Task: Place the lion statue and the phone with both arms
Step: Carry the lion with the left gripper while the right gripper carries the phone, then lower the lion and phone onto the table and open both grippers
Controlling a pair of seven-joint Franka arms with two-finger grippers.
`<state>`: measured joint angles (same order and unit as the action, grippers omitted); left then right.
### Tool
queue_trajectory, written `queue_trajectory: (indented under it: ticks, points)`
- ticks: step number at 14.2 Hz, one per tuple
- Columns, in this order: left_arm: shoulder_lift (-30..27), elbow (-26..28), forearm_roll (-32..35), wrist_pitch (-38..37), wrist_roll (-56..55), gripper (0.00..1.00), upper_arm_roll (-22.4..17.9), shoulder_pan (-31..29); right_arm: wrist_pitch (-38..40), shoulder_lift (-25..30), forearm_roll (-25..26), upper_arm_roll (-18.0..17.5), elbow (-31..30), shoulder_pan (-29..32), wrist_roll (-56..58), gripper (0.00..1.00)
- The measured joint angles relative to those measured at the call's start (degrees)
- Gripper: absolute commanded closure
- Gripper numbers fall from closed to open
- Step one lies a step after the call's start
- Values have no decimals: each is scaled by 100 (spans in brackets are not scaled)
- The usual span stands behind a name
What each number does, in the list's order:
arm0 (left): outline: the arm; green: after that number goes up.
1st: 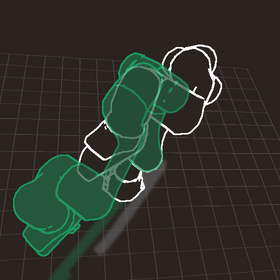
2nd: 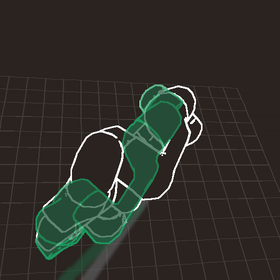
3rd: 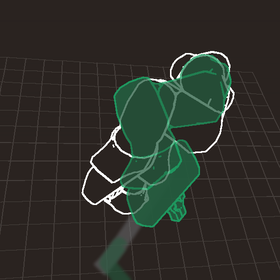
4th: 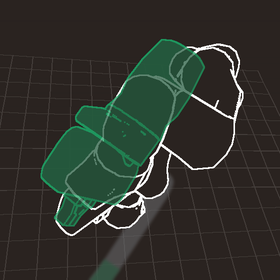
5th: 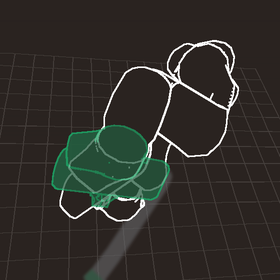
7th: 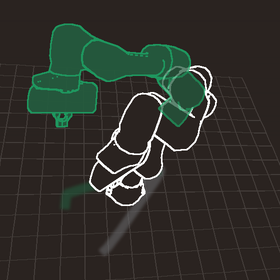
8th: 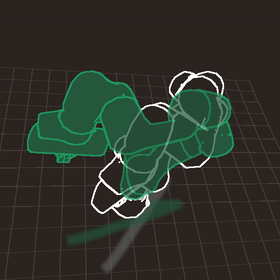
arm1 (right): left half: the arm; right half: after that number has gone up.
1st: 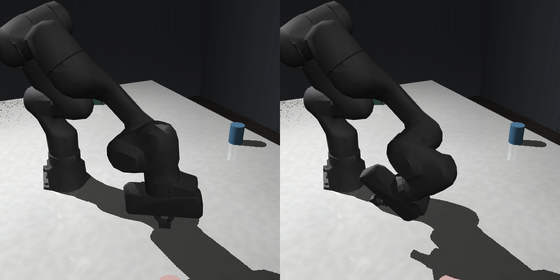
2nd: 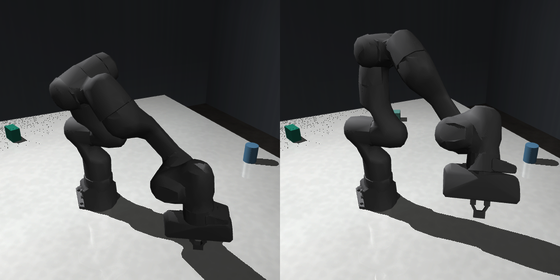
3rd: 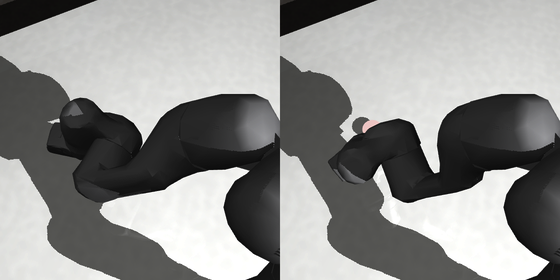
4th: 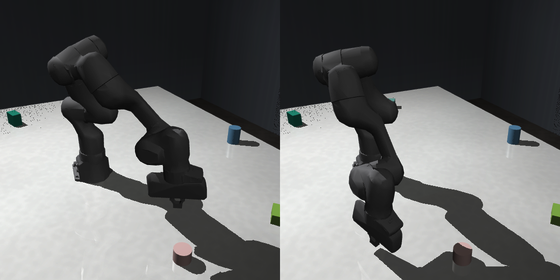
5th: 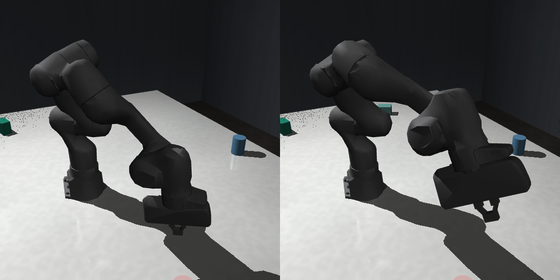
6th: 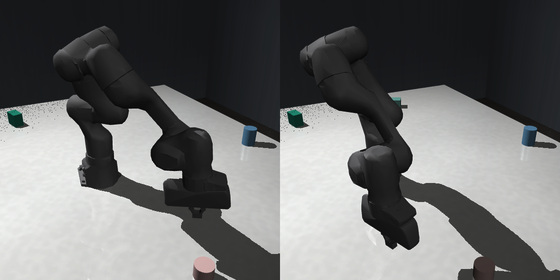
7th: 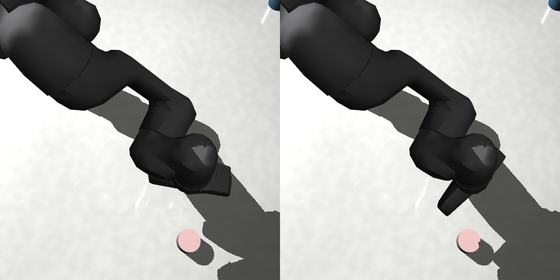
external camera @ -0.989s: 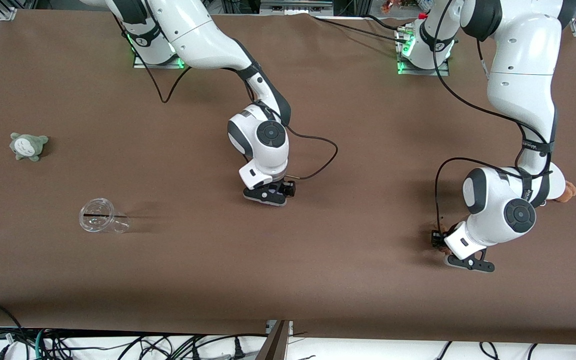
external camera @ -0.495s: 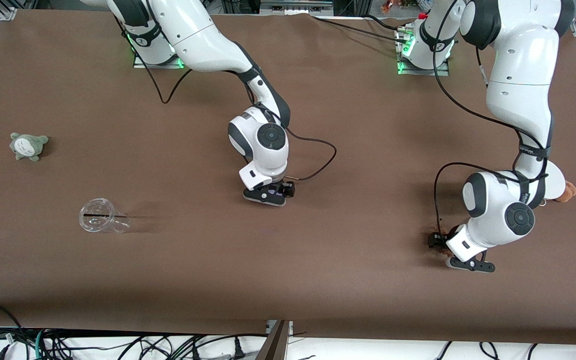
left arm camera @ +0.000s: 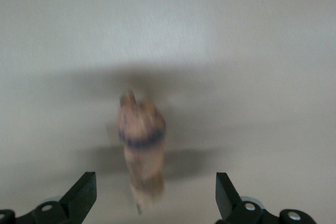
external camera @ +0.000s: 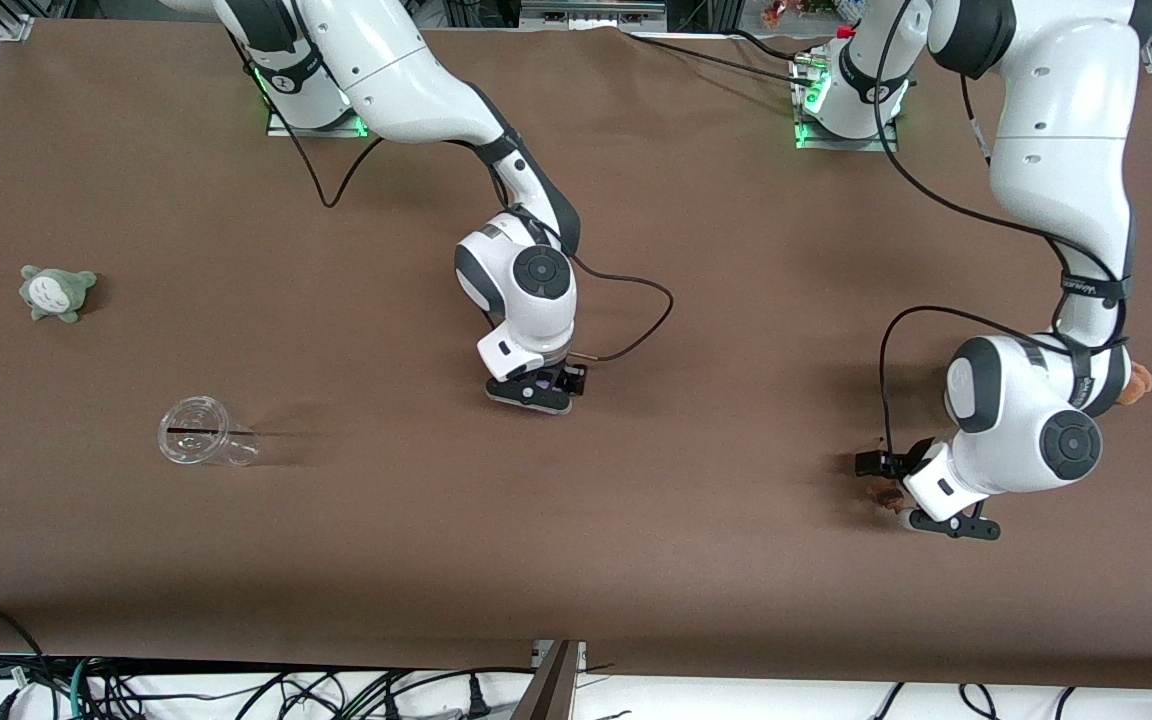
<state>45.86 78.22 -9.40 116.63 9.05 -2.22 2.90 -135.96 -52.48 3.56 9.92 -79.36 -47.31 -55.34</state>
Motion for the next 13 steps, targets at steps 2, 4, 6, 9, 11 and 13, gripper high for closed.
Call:
queue_trajectory:
  ticks: [2,4,6,9,11,13]
  points:
    - [-312,4,0,-666,-128,0,15,7,73,8,0,222,11,87,258,68]
    - [-711,123,0,-1073,-171,0,28,16,268,80,0,295,45,337,674,67]
    - [-1121,447,0,-1222,-171,0,32,19,460,191,0,324,60,596,1090,67]
    - [-1843,1257,1,-1322,-177,0,49,27,753,341,0,442,58,940,1831,67]
    - [-2454,2001,5,-1318,-180,0,54,27,908,418,0,529,38,1161,2388,64]
    - [-3141,2818,189,-1145,-180,0,93,25,924,441,0,550,8,1428,2890,64]
